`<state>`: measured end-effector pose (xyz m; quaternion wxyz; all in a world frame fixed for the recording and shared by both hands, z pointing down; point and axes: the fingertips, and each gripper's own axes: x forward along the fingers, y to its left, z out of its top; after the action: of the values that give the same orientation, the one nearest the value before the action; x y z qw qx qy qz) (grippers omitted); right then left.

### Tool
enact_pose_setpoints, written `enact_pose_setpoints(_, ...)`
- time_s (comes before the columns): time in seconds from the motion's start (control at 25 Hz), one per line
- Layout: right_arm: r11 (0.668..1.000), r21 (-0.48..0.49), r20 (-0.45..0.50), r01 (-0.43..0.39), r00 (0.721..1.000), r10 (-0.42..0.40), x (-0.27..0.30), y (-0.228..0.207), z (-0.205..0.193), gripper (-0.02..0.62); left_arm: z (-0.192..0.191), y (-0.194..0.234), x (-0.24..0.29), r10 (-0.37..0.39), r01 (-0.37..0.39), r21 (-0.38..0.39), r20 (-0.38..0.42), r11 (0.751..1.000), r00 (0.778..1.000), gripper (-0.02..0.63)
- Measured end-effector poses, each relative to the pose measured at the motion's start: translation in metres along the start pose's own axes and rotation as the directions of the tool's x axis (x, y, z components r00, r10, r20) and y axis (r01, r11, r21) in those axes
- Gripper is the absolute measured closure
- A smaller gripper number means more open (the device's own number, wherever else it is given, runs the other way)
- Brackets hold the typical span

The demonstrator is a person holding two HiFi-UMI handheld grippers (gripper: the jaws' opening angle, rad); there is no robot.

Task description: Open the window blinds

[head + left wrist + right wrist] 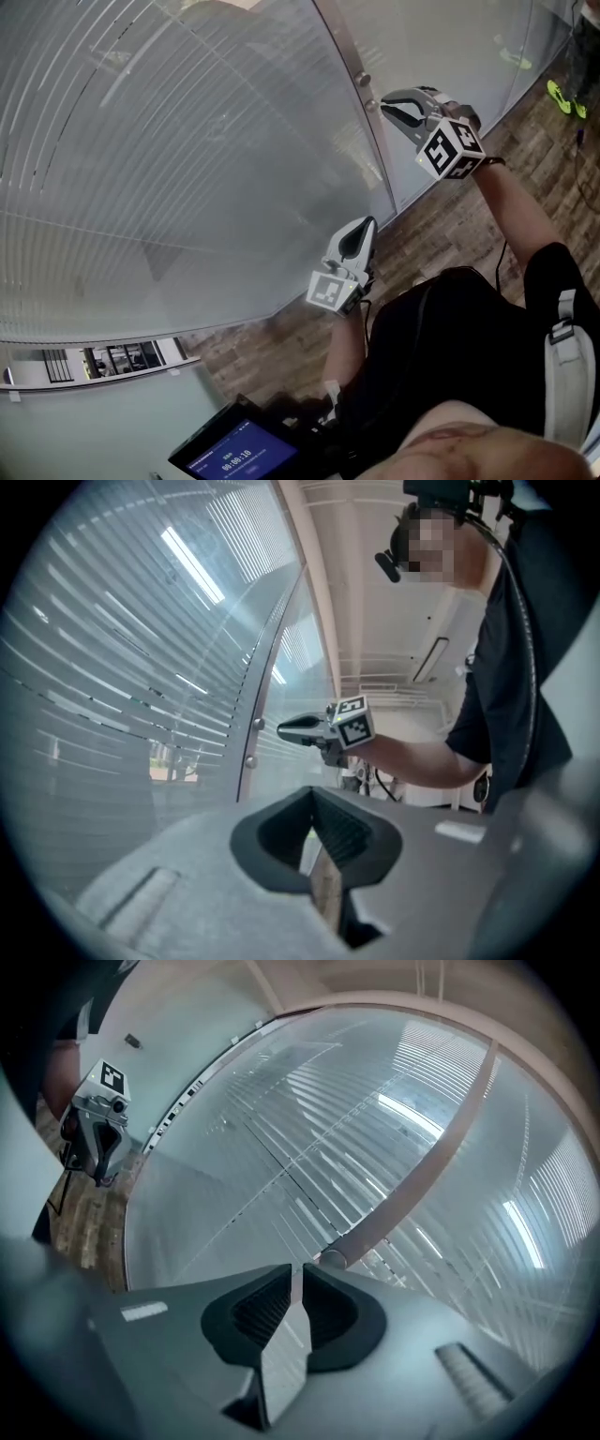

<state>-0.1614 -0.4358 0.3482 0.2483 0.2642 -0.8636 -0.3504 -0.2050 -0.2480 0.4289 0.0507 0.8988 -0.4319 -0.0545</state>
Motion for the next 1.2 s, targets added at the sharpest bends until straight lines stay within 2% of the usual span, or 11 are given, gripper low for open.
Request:
enact_pose_setpoints(0.16,0.999,-0.05,-0.005,0.005,1.0,-0.005,0.006,0.001,-0.008,0.531,-0.011,-0.002,0.007,0.01,-0.01,0.011,0.003,1.0,1.0,0.604)
enact_pose_setpoints(0.36,0.991,-0.129,-0.028,0.025,0.999,-0.029,0.023,-0.014,-0.006,0.472,-0.002,0.004,0.011,0.026,-0.026,0.01,0.015,1.0,1.0,0.604)
enact_pose_setpoints(0.6,0.955,-0.287,-0.062,0.072,0.994,-0.094,0.031,-0.017,-0.024,0.437,-0.02,0.0,0.015,0.053,-0.053,0.018,0.019,0.998,0.998,0.604)
enact_pose_setpoints(0.76,0.942,-0.325,-0.069,0.08,0.992,-0.108,0.04,-0.014,-0.03,0.414,-0.025,0.001,0.014,0.071,-0.072,0.02,0.026,0.997,0.997,0.604)
enact_pose_setpoints(0.96,0.929,-0.36,-0.074,0.083,0.99,-0.117,0.044,-0.019,-0.02,0.414,-0.02,0.001,0.008,0.087,-0.087,0.013,0.028,0.996,0.996,0.604)
enact_pose_setpoints(1.2,0.917,-0.388,-0.083,0.087,0.988,-0.129,0.046,-0.013,-0.024,0.454,-0.024,-0.004,0.004,0.107,-0.107,0.024,0.032,0.994,0.994,0.604)
